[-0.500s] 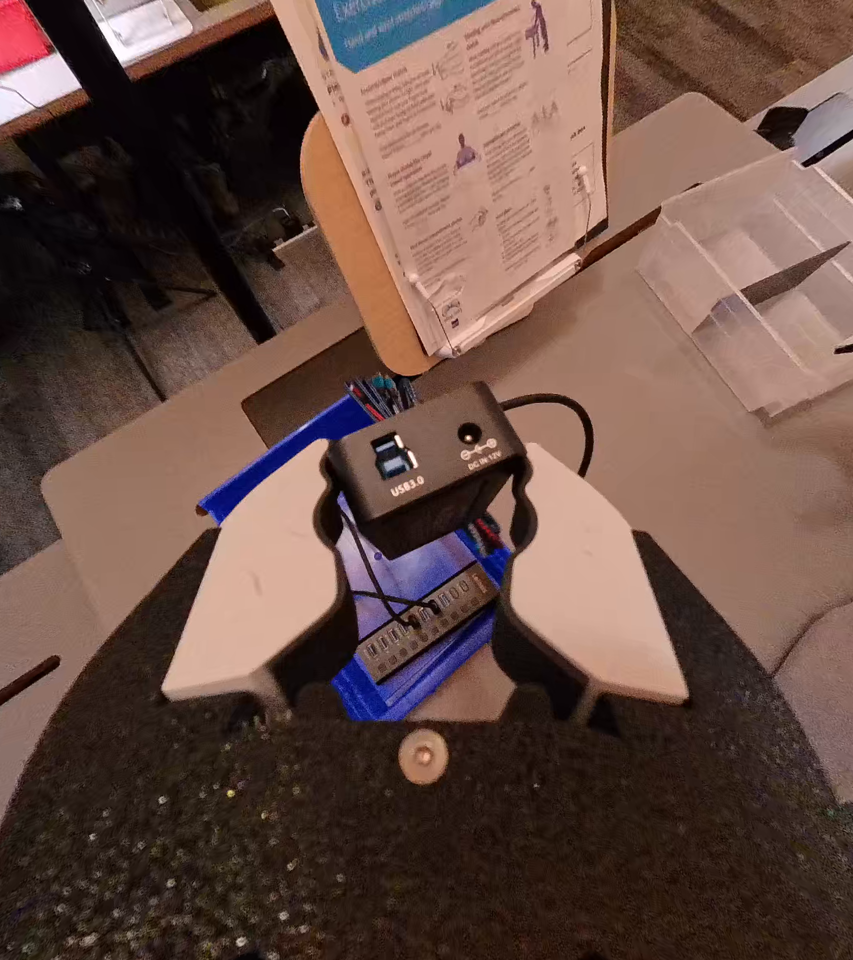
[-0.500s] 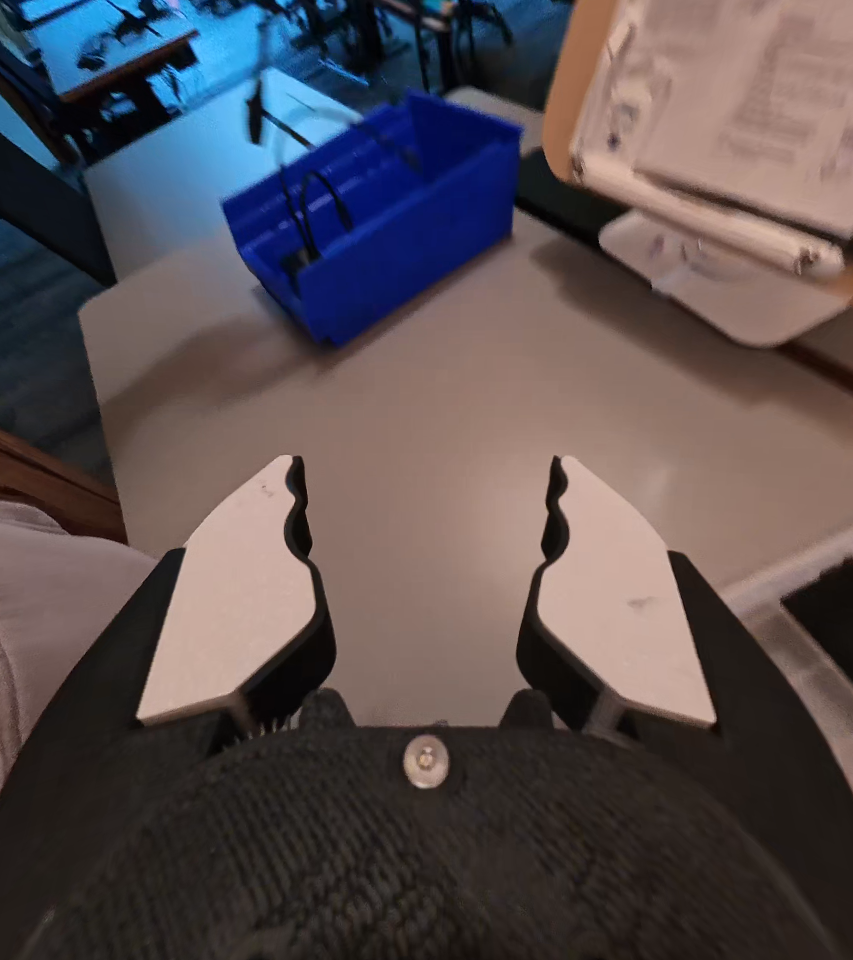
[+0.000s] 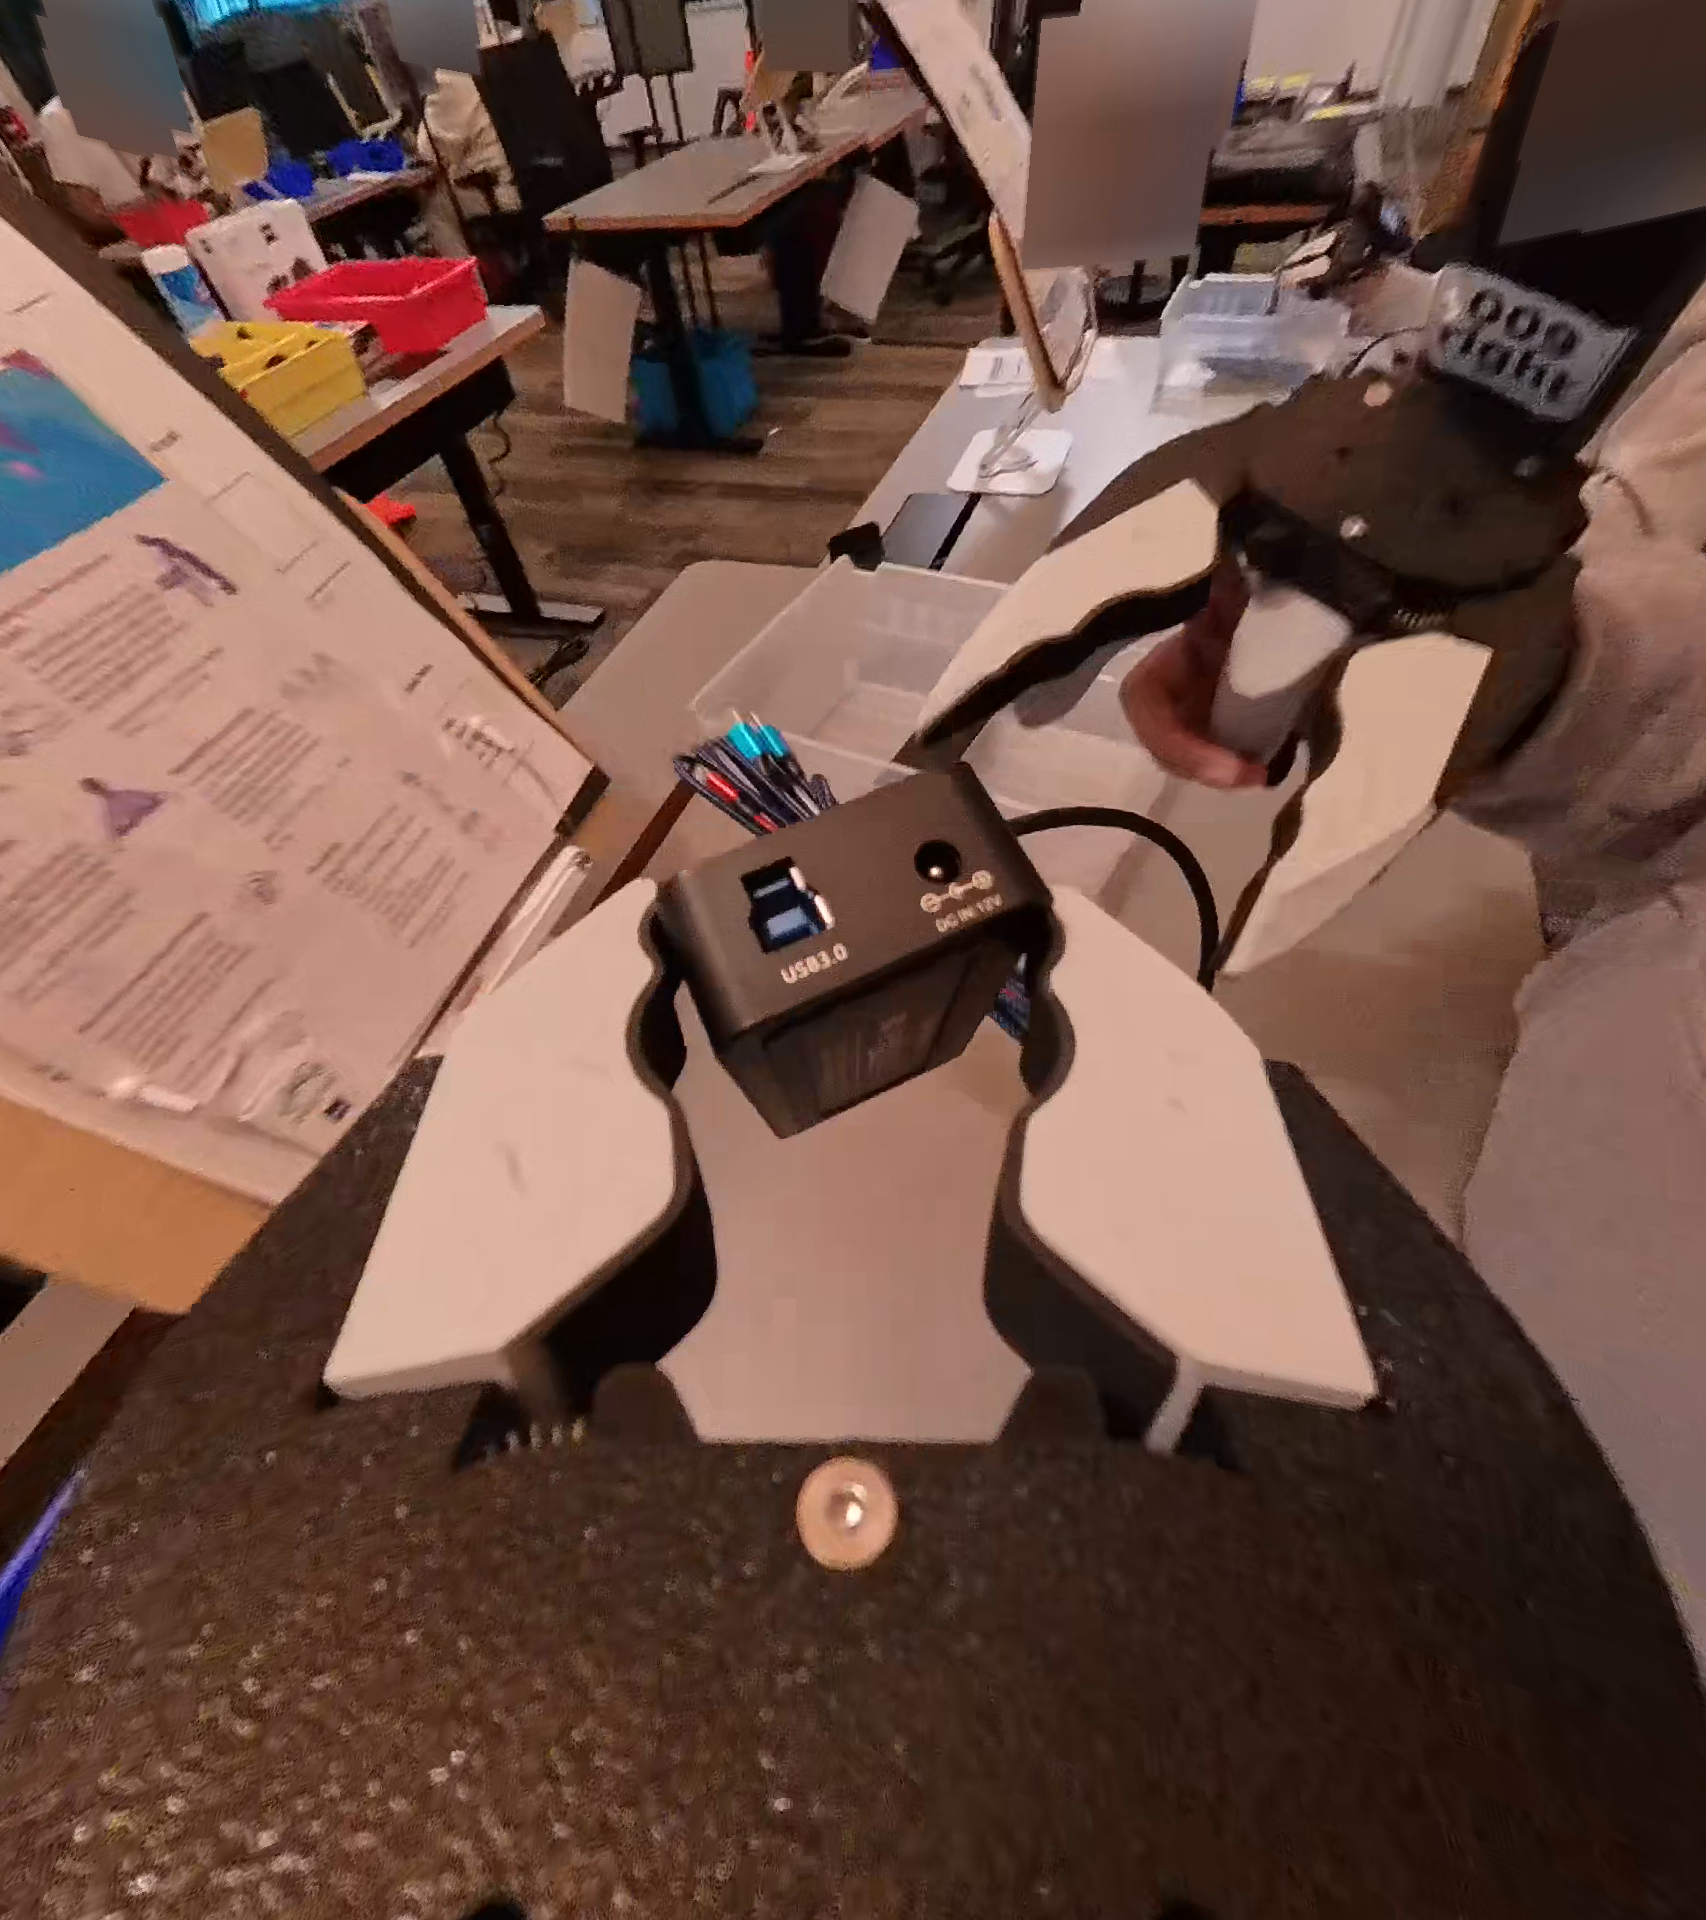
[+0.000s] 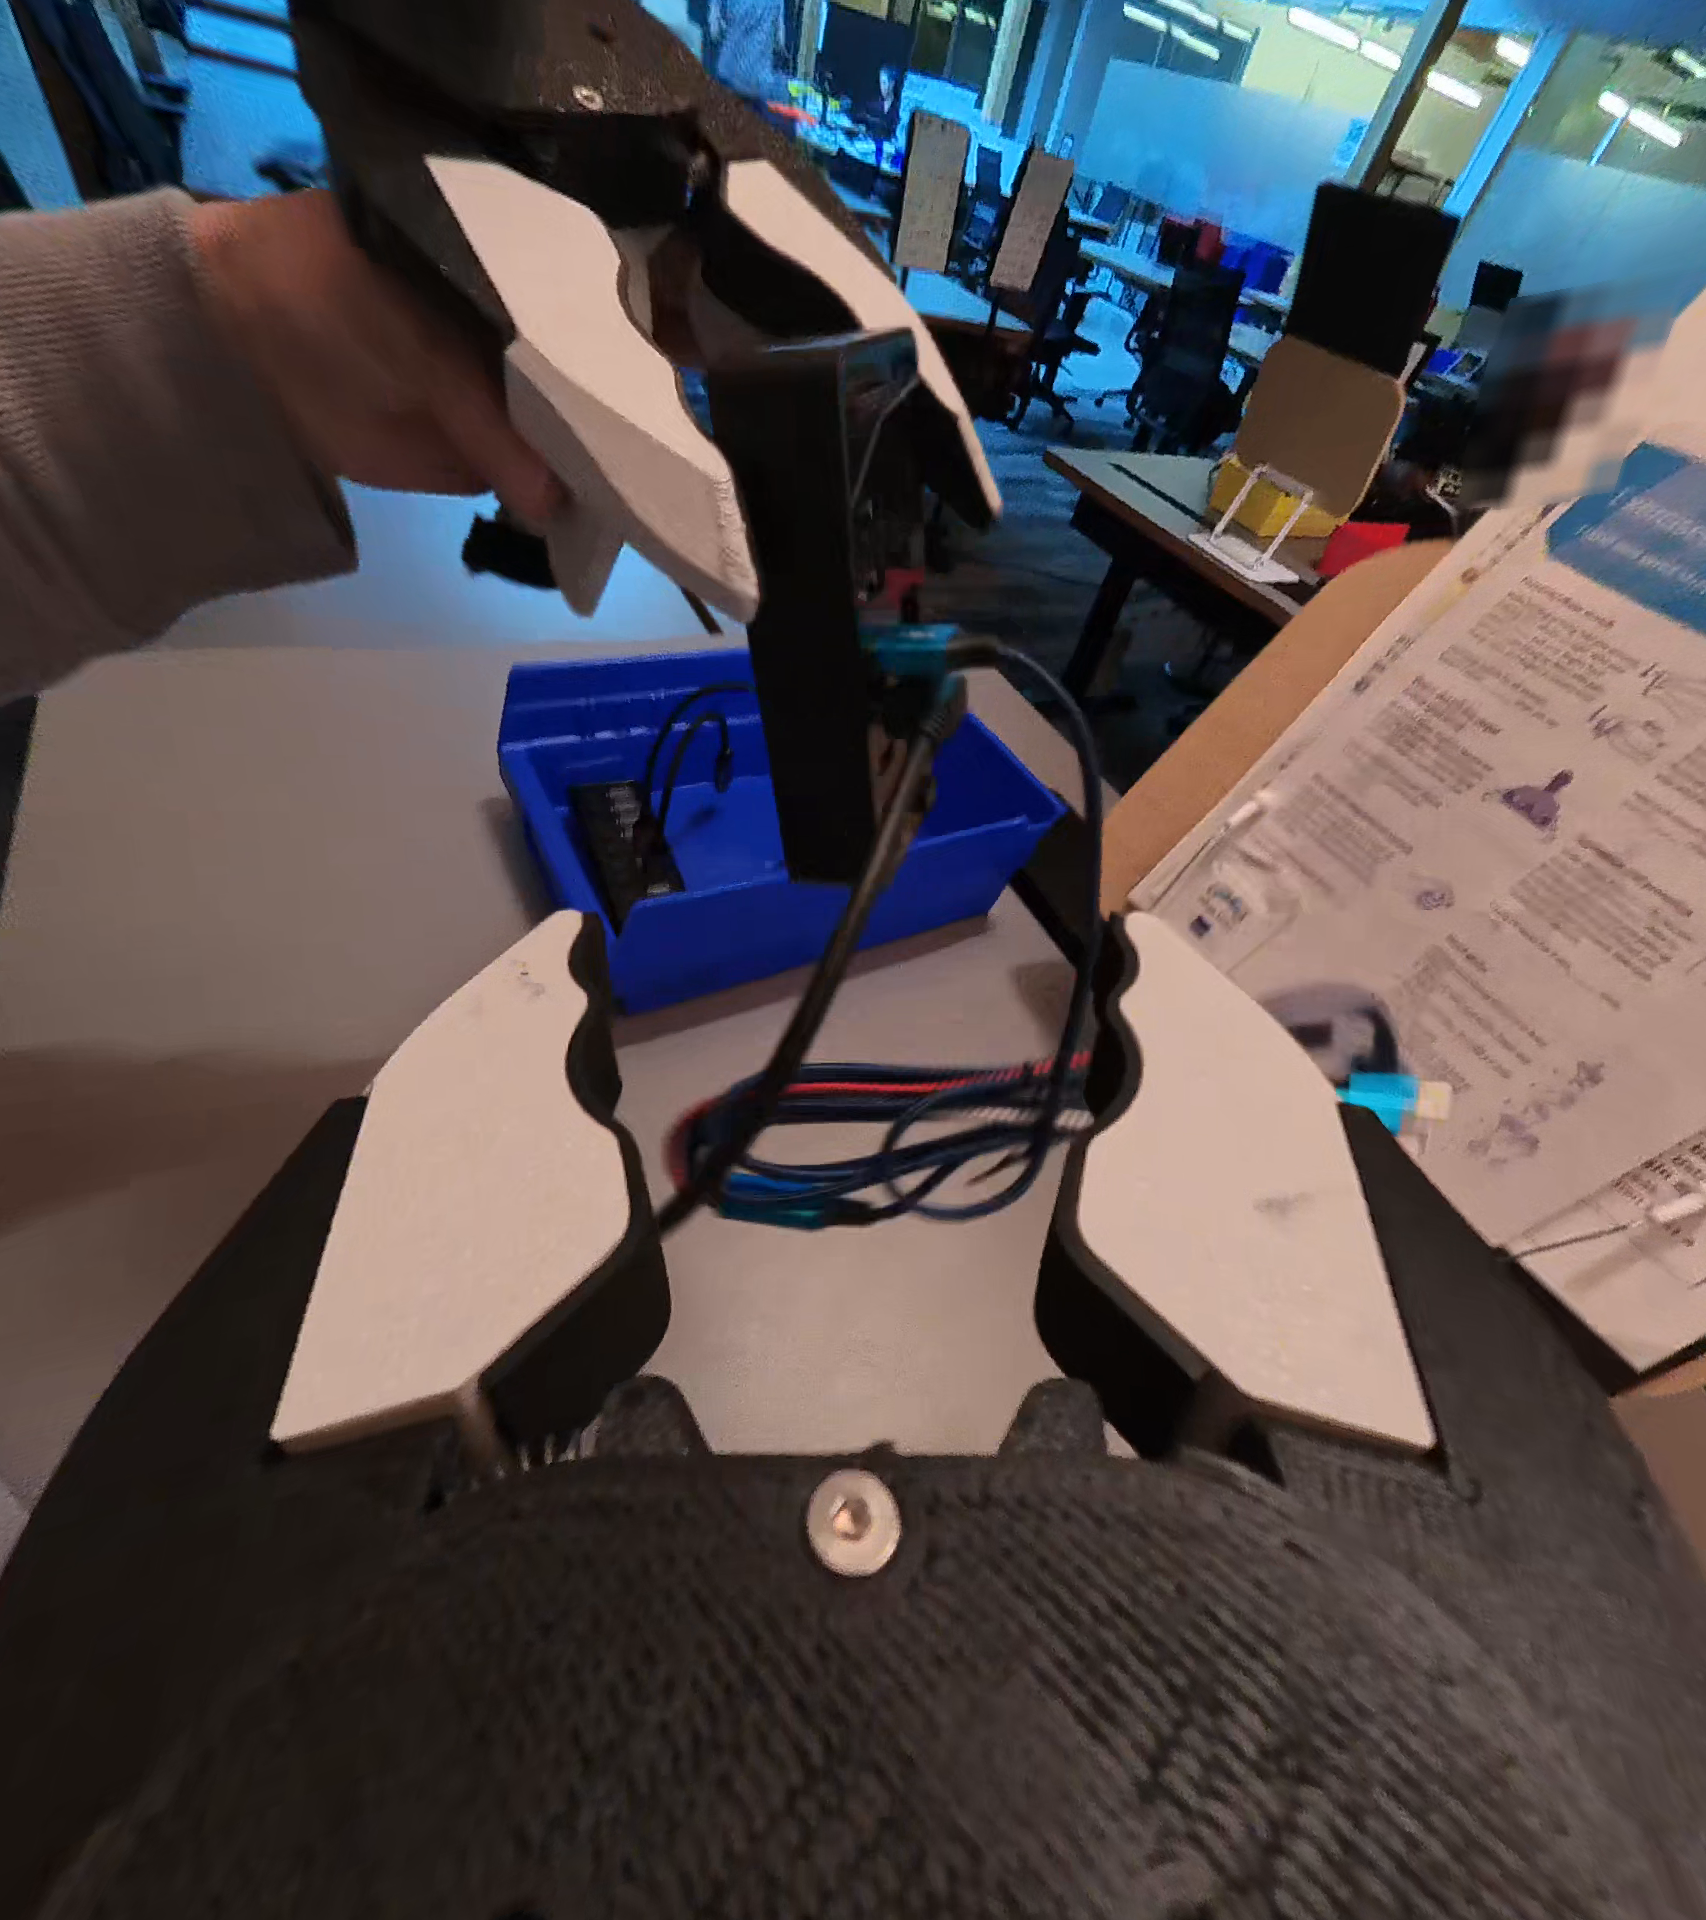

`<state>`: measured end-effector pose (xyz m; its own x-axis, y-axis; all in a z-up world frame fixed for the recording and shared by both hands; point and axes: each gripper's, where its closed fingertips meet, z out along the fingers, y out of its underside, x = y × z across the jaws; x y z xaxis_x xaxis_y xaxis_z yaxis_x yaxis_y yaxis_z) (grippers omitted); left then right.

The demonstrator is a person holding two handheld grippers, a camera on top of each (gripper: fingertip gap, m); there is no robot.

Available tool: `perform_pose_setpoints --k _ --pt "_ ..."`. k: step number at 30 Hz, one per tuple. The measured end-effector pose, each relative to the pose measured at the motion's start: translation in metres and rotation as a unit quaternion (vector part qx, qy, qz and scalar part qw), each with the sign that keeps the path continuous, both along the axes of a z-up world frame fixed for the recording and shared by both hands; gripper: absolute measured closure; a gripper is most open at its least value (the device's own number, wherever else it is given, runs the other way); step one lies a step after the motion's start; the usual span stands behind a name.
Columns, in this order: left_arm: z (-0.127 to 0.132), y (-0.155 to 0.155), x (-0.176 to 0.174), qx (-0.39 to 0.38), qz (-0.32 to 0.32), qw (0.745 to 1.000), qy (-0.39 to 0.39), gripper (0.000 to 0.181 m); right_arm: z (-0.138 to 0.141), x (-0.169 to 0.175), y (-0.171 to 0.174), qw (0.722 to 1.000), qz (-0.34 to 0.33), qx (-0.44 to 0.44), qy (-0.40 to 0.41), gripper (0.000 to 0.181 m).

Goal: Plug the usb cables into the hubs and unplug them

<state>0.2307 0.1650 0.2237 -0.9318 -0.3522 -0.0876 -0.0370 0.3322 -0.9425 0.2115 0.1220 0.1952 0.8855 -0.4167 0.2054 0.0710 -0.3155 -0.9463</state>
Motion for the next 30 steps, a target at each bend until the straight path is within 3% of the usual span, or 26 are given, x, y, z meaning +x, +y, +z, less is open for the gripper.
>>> perform_pose_setpoints --k 3,6,9,12,13,15,20,23,26,28,30 --pt "-0.018 -0.028 -0.014 -0.05 -0.017 0.999 -0.011 0.118 -0.036 -0.004 0.004 1.0 -0.016 -0.022 -0.008 0.106" --pt "-0.028 -0.049 -0.027 -0.091 -0.023 0.995 -0.034 0.118 -0.056 0.004 -0.009 0.994 -0.074 -0.046 -0.073 0.136" --pt "-0.033 -0.06 -0.033 -0.127 -0.017 0.99 -0.06 0.118 -0.066 -0.001 -0.012 0.988 -0.075 -0.053 -0.121 0.143" --pt "-0.035 -0.066 -0.038 -0.149 -0.018 0.986 -0.071 0.118 -0.072 -0.005 -0.008 0.981 -0.089 -0.061 -0.163 0.139" --pt "-0.035 -0.068 -0.04 -0.147 -0.019 0.986 -0.081 0.118 -0.075 -0.008 -0.006 0.979 -0.089 -0.07 -0.172 0.149" --pt "-0.034 -0.069 -0.045 -0.13 -0.021 0.986 -0.105 0.118 -0.072 -0.007 -0.01 0.971 -0.109 -0.071 -0.201 0.15" --pt "-0.03 -0.067 -0.053 -0.096 -0.007 0.99 -0.106 0.115 -0.053 0.01 -0.035 0.912 -0.162 -0.158 -0.342 0.154" --pt "-0.025 -0.055 -0.052 -0.14 0.003 0.99 0.002 0.106 -0.037 0.017 -0.051 0.861 -0.195 -0.204 -0.423 0.154" --pt "-0.03 -0.035 -0.034 -0.184 0.054 0.951 0.242 0.103 -0.033 0.02 -0.061 0.813 -0.188 -0.255 -0.489 0.154" --pt "-0.043 -0.03 -0.037 -0.156 0.036 0.922 0.353 0.115 -0.04 0.022 -0.065 0.785 -0.159 -0.29 -0.523 0.154" --pt "-0.062 -0.028 -0.045 -0.098 0.015 0.903 0.418 0.115 -0.05 0.026 -0.07 0.772 -0.139 -0.32 -0.531 0.154"
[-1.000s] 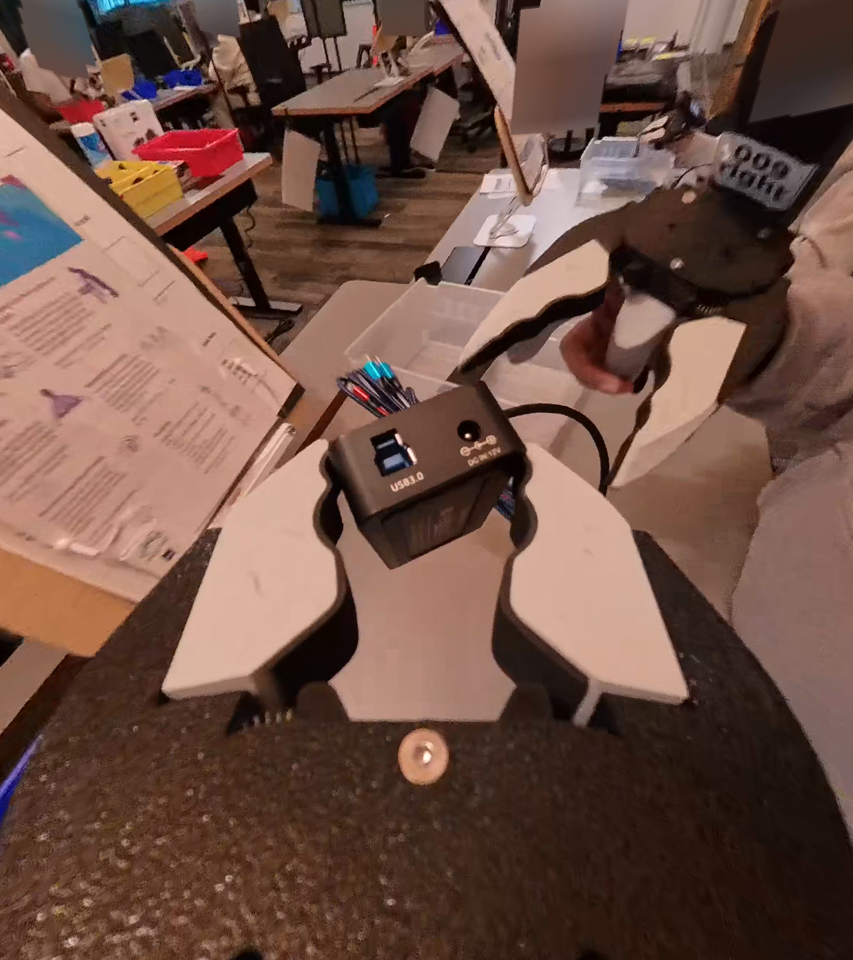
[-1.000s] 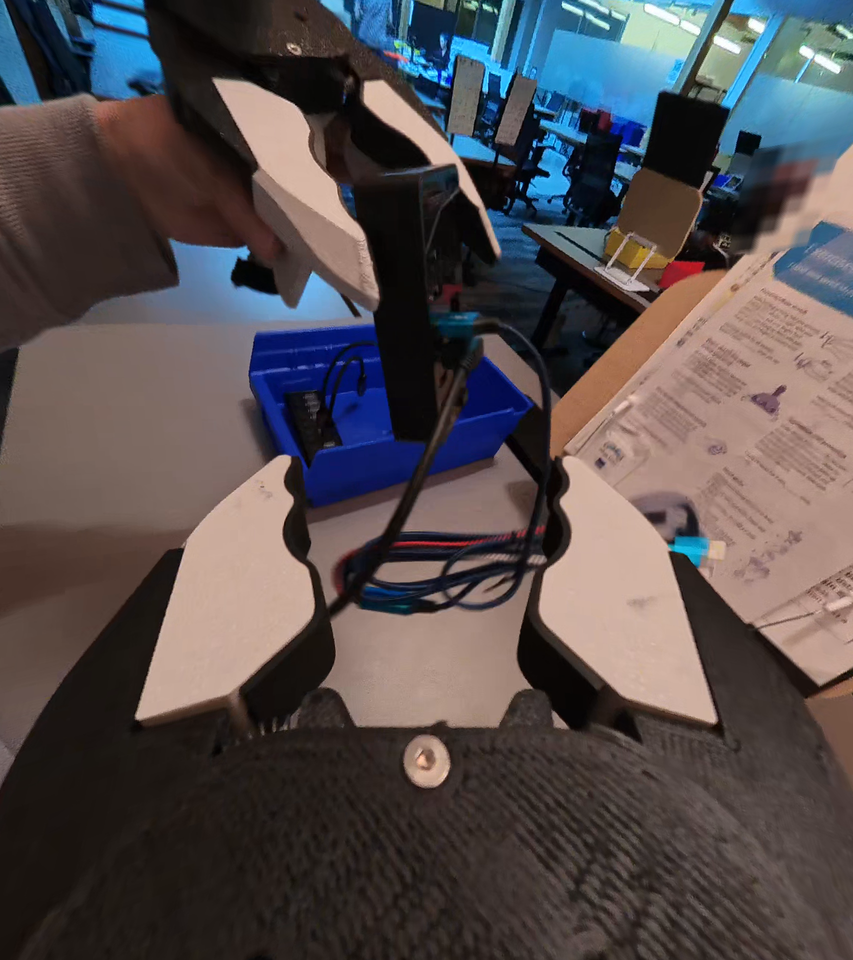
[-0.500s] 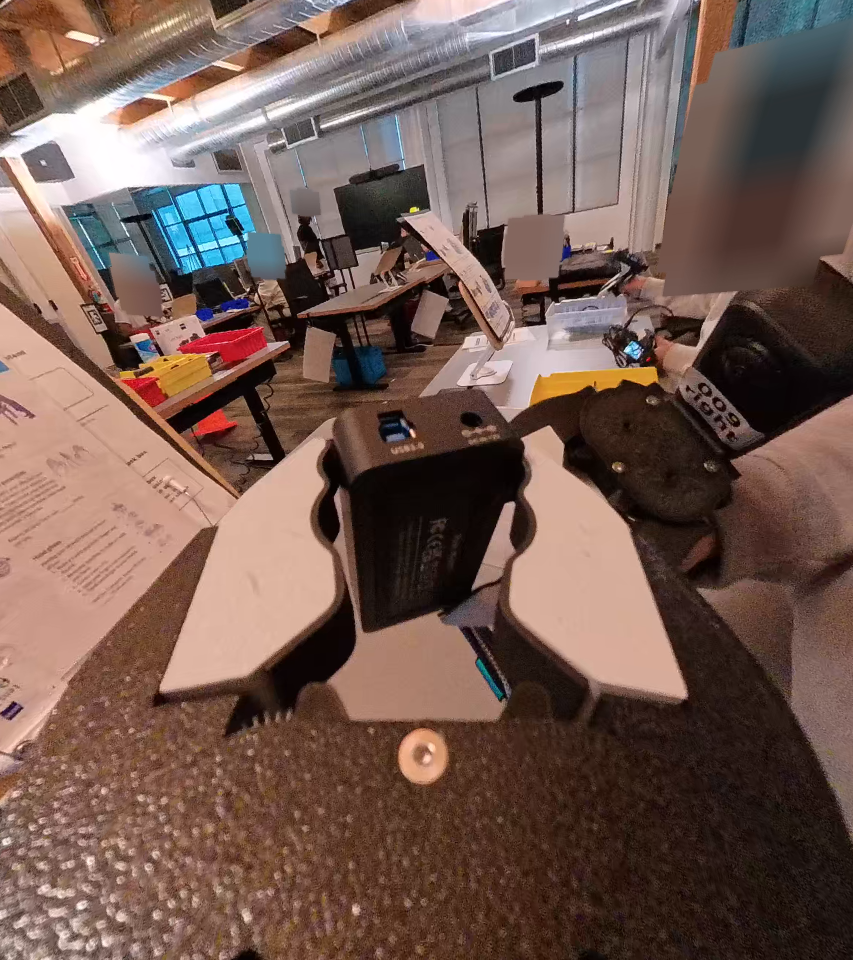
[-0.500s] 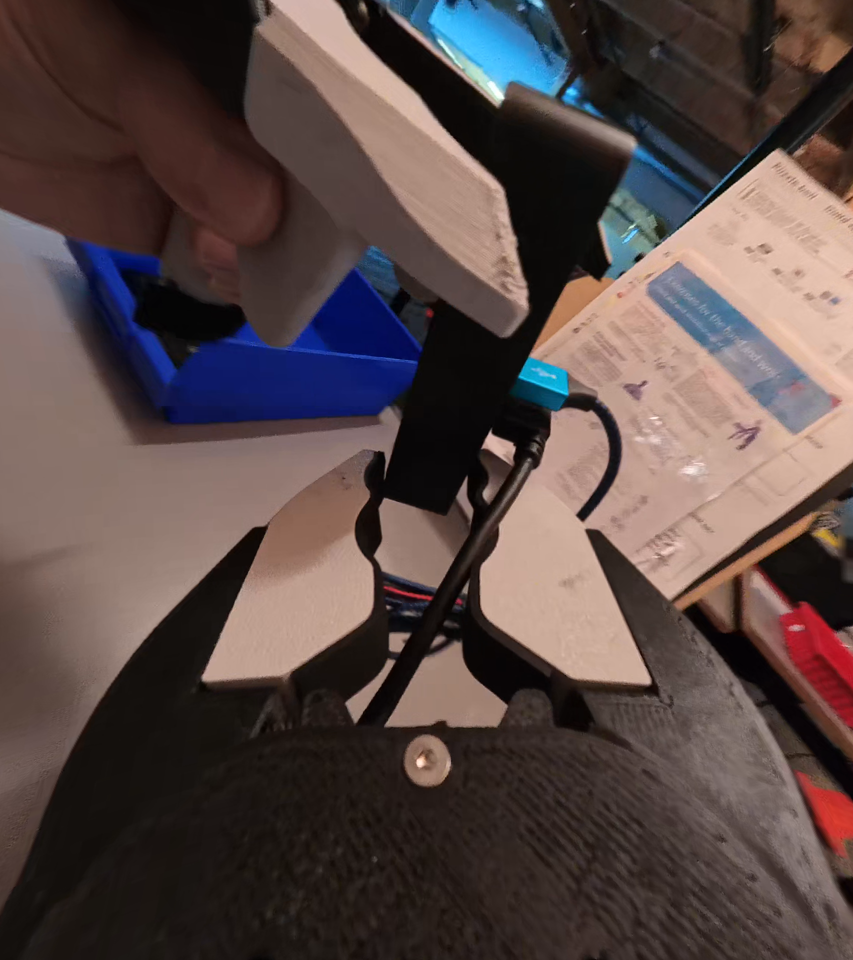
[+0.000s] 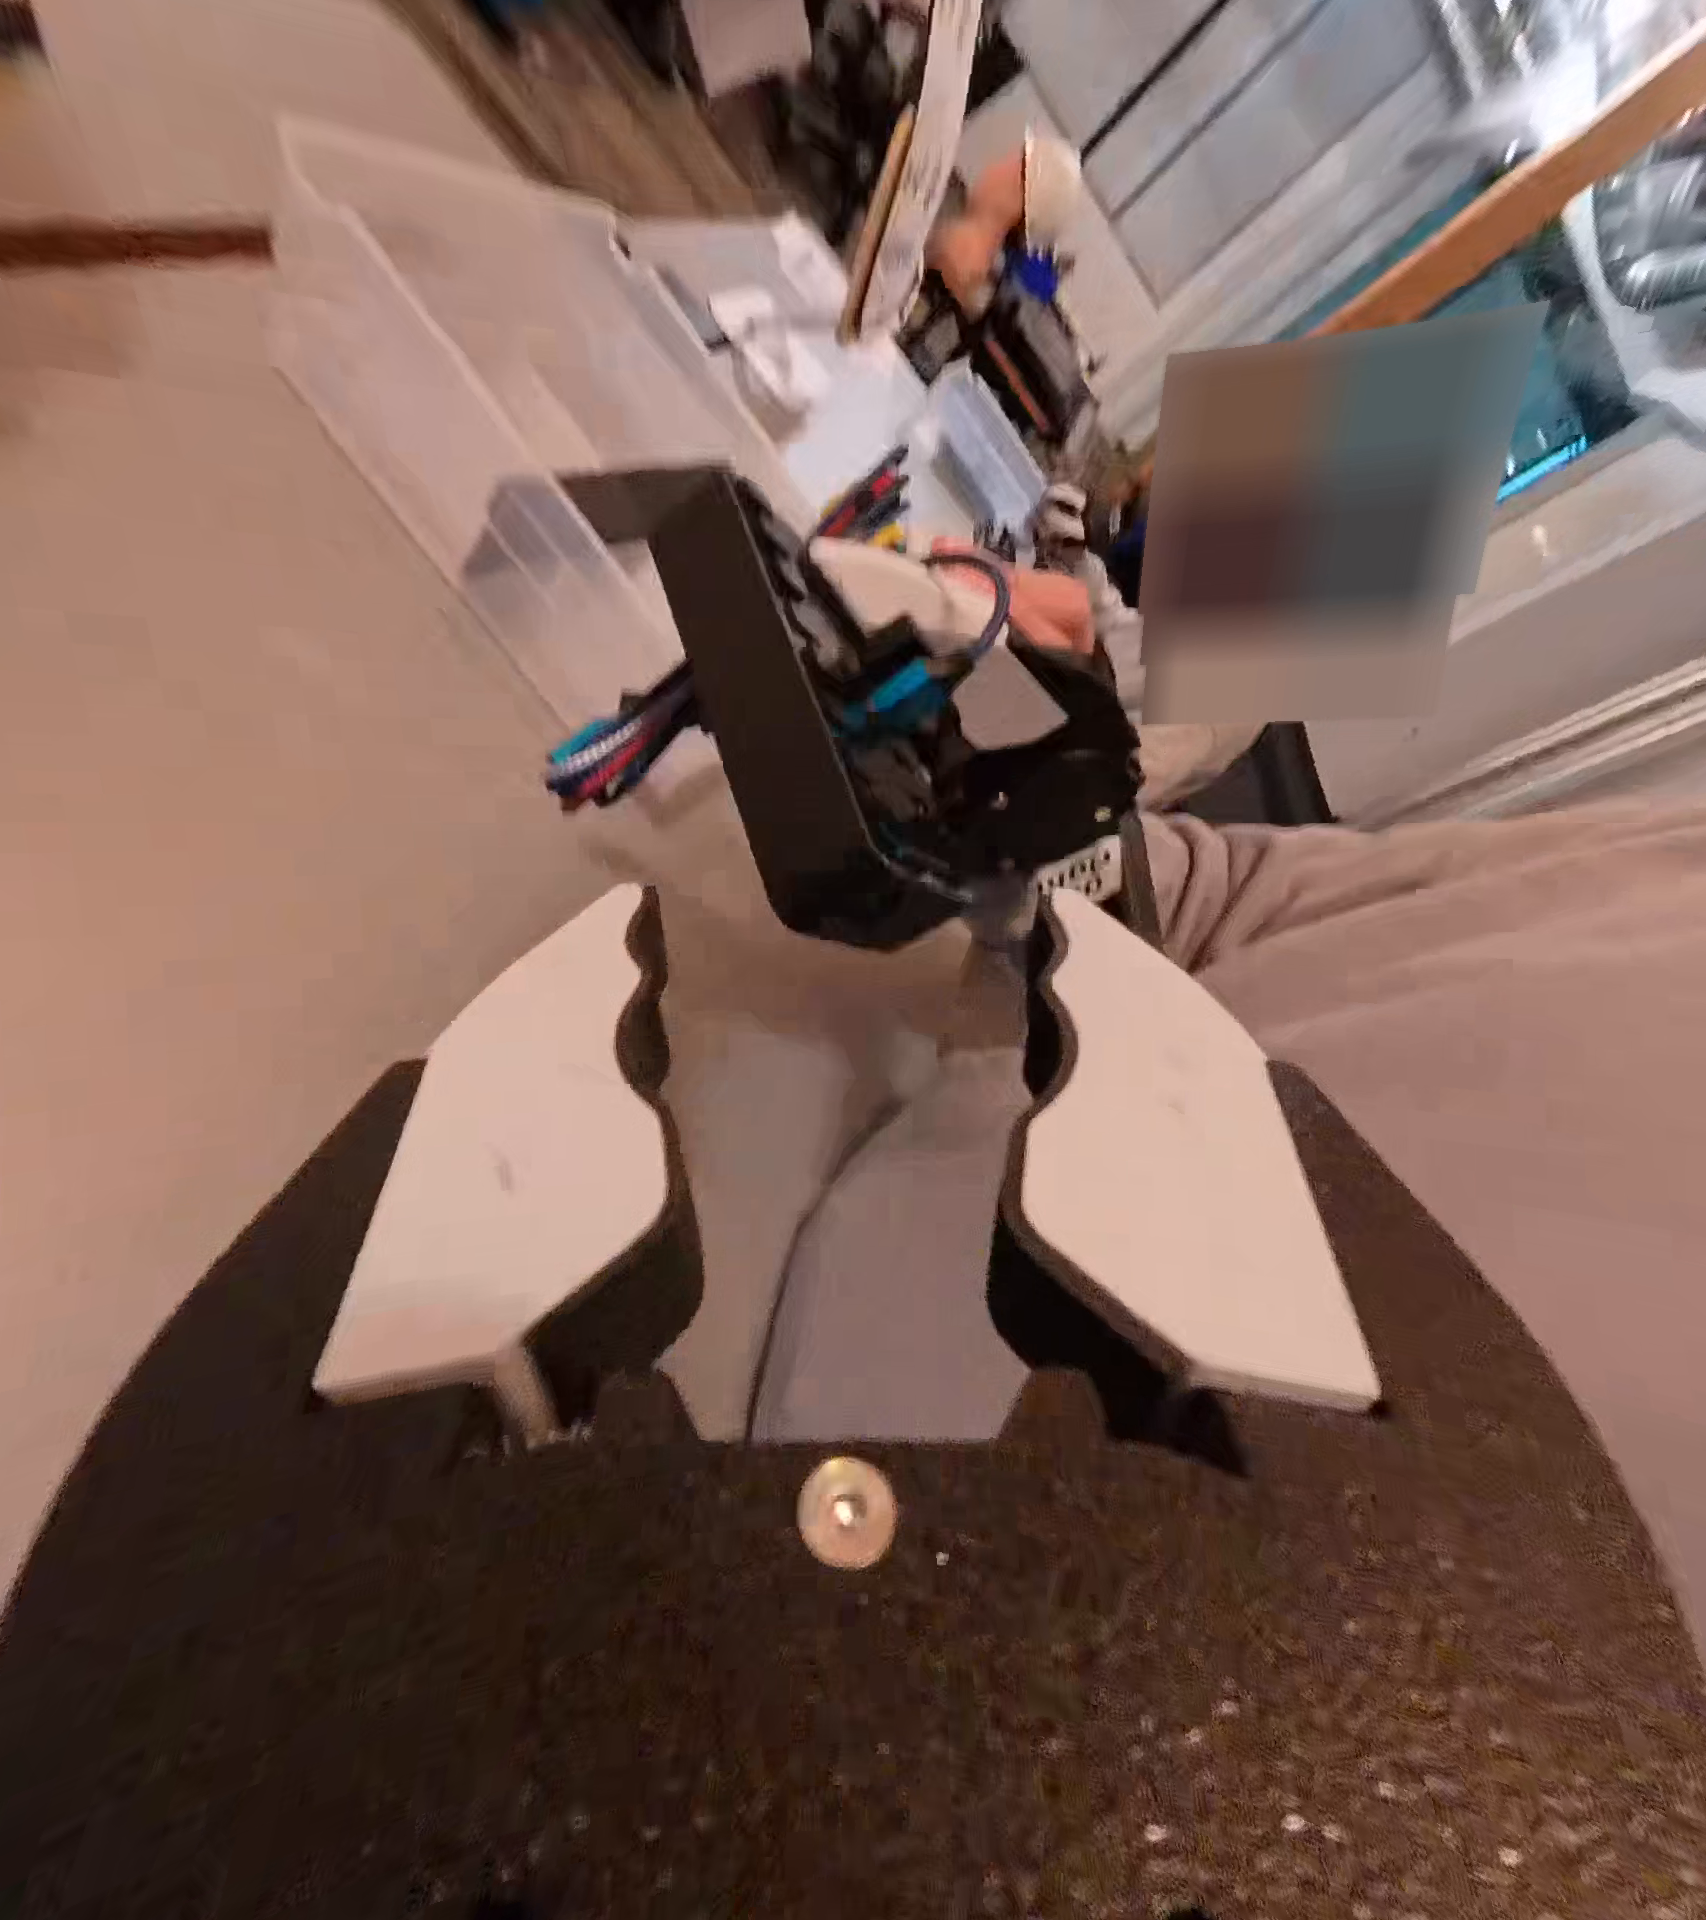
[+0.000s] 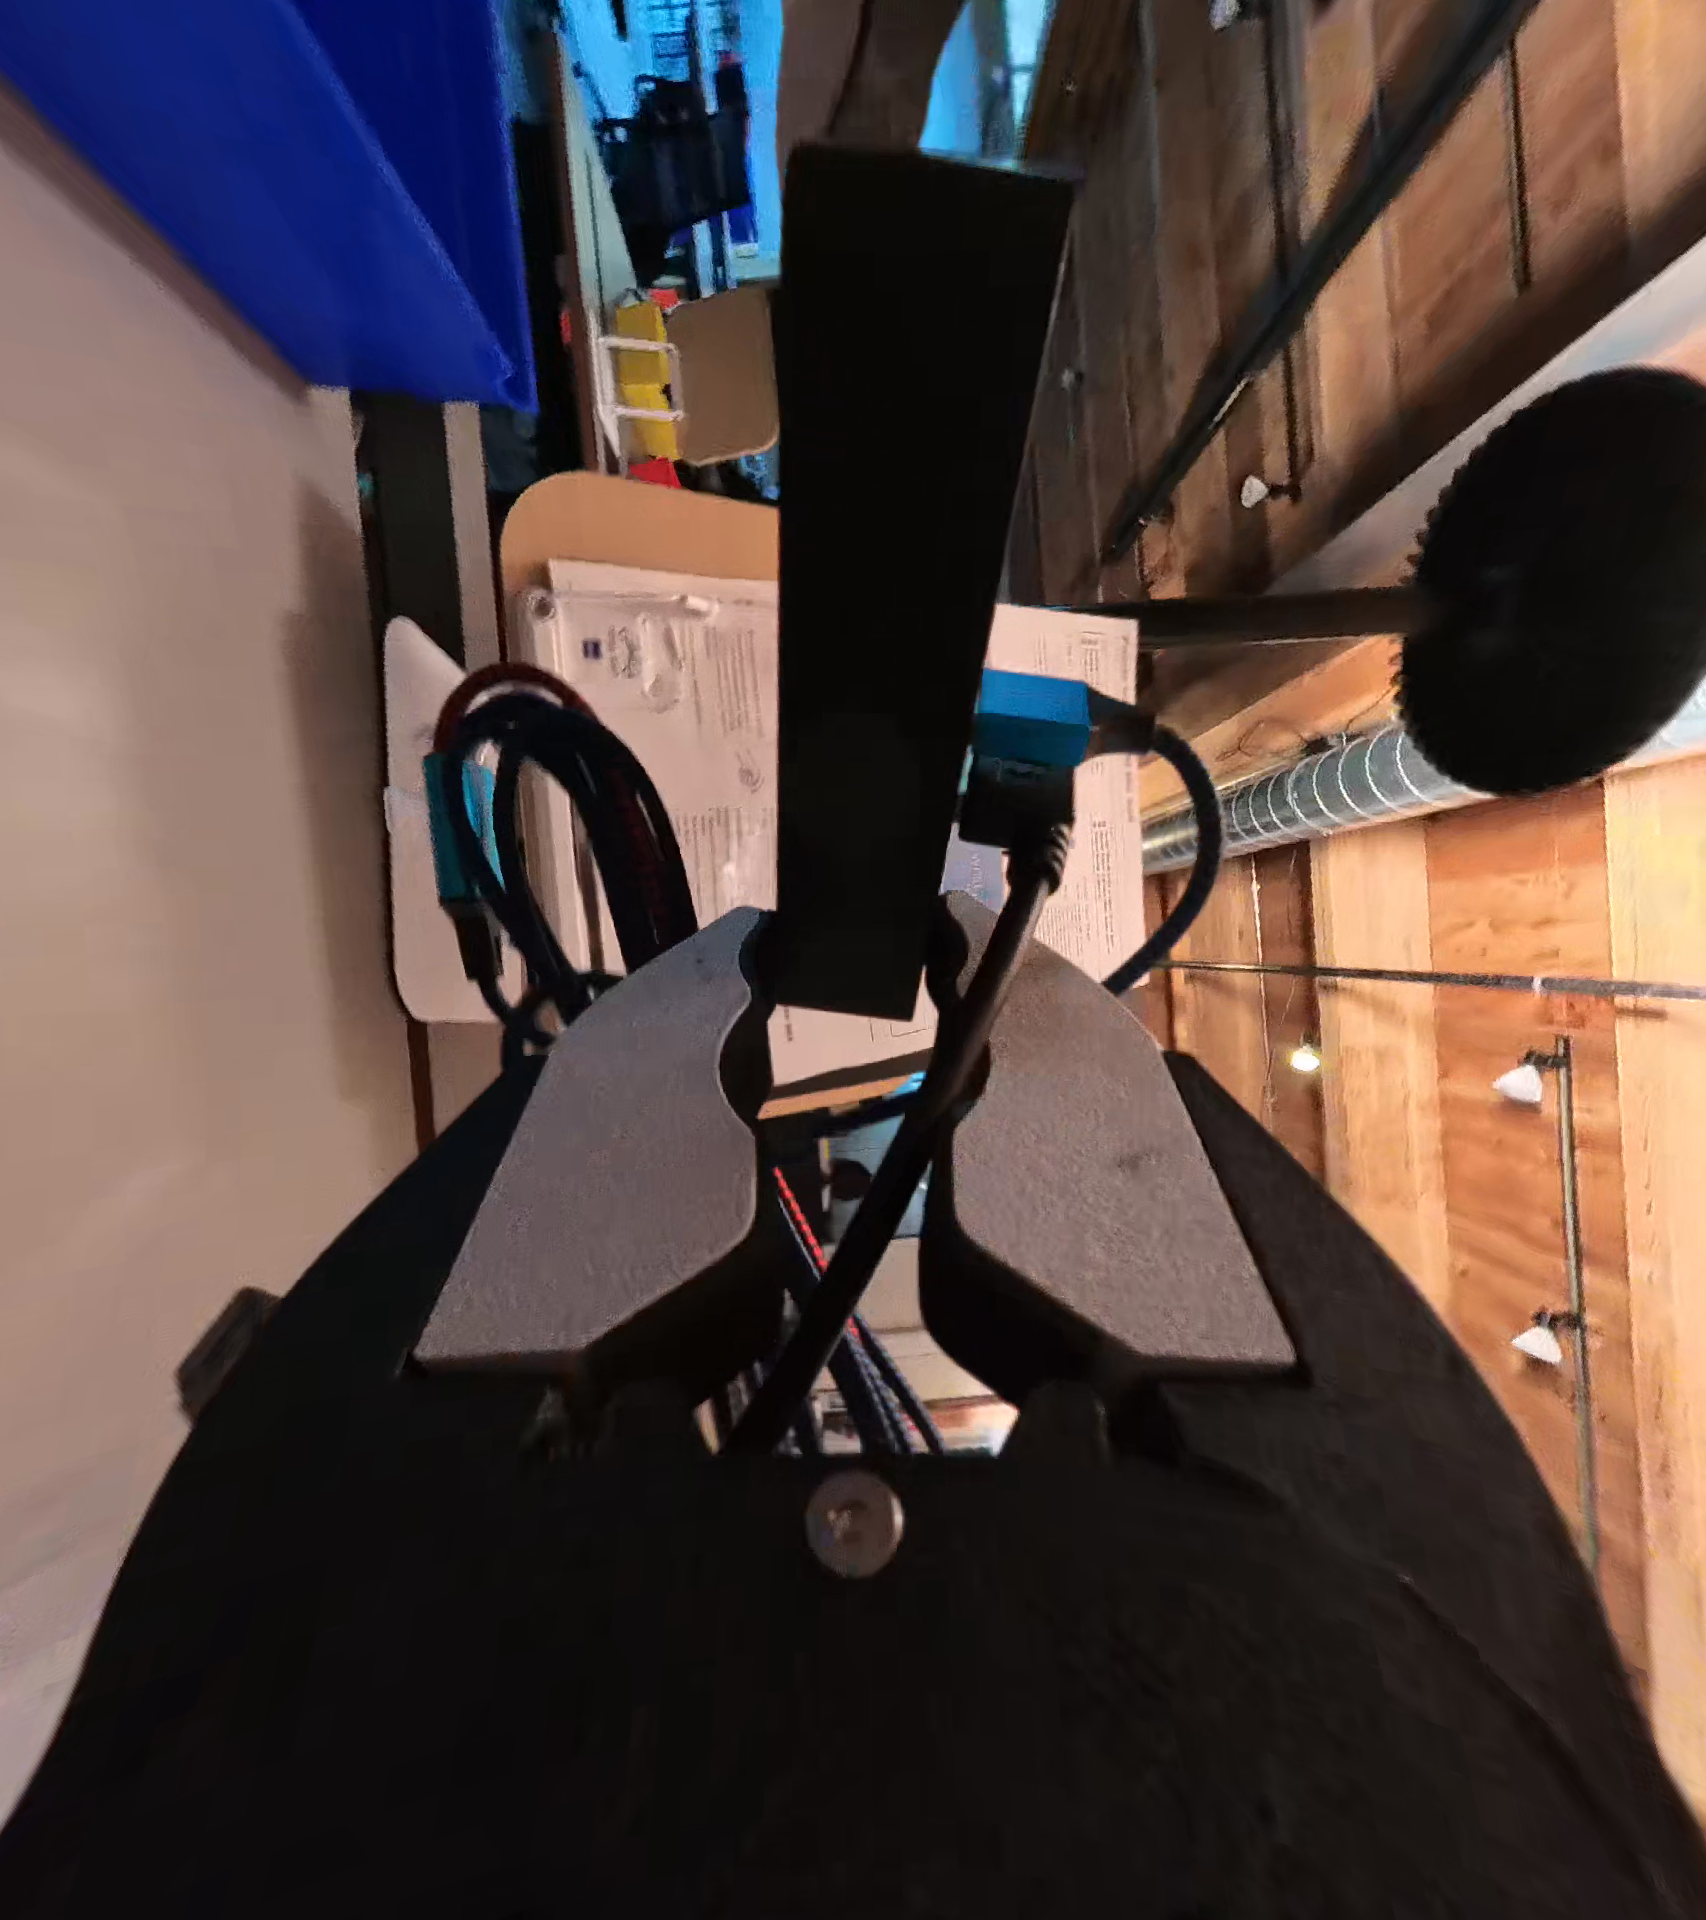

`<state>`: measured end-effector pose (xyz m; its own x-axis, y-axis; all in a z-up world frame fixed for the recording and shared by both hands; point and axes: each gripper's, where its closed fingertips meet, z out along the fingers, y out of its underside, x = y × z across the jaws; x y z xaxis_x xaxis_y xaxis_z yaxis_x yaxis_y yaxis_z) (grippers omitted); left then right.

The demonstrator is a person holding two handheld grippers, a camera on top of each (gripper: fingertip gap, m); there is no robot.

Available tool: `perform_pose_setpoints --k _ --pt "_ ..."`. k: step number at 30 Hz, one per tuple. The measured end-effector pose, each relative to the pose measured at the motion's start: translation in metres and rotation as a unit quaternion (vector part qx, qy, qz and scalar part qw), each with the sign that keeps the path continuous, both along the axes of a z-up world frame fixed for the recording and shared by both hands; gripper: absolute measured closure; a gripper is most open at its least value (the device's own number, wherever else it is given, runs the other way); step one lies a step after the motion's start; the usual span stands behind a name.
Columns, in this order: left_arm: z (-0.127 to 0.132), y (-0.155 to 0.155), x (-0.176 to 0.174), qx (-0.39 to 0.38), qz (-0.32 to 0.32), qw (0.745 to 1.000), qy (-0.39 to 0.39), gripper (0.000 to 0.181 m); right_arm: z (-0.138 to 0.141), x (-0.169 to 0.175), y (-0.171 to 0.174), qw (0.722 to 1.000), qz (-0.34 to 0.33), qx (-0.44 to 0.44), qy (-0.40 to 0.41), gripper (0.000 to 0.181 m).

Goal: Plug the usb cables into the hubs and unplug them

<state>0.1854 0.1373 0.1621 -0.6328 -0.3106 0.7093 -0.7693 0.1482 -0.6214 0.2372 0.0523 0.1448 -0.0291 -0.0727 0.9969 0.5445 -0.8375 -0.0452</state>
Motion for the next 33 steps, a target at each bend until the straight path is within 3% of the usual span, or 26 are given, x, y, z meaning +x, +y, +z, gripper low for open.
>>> perform_pose_setpoints --k 3,8,11,13,14,17,19,24,28,31,33 --pt "-0.018 -0.006 -0.004 0.029 -0.018 0.999 0.021 0.113 -0.012 0.005 -0.008 1.0 -0.014 -0.022 0.015 0.154" --pt "-0.046 -0.029 0.019 0.05 0.06 0.989 -0.128 0.107 -0.016 0.014 -0.023 0.995 -0.077 0.045 0.054 0.154" --pt "-0.041 -0.042 0.038 0.028 0.159 0.933 -0.321 0.102 -0.031 0.013 -0.018 0.982 -0.091 0.096 0.136 0.155" --pt "-0.036 -0.05 0.037 0.023 0.178 0.89 -0.419 0.104 -0.04 0.007 -0.01 0.968 -0.084 0.134 0.192 0.154" --pt "-0.039 -0.055 0.037 0.025 0.176 0.882 -0.437 0.11 -0.042 0.004 -0.007 0.963 -0.08 0.148 0.209 0.154" --pt "-0.047 -0.067 0.035 -0.009 0.181 0.894 -0.41 0.112 -0.043 -0.006 0.002 0.948 -0.06 0.186 0.25 0.154" --pt "-0.044 -0.062 0.037 -0.036 0.211 0.887 -0.409 0.128 -0.043 -0.009 0.005 0.941 -0.054 0.198 0.268 0.154" --pt "-0.039 -0.063 0.037 -0.043 0.234 0.873 -0.426 0.126 -0.046 -0.015 0.012 0.914 -0.035 0.235 0.328 0.154" --pt "-0.045 -0.06 0.037 -0.029 0.21 0.895 -0.392 0.127 -0.052 -0.018 0.015 0.898 -0.029 0.237 0.369 0.152" --pt "-0.052 -0.056 0.037 0.02 0.169 0.901 -0.399 0.128 -0.063 -0.026 0.021 0.869 0.012 0.221 0.444 0.149" --pt "-0.054 -0.048 0.038 0.04 0.156 0.9 -0.405 0.128 -0.061 -0.042 0.021 0.833 0.067 0.213 0.507 0.127"
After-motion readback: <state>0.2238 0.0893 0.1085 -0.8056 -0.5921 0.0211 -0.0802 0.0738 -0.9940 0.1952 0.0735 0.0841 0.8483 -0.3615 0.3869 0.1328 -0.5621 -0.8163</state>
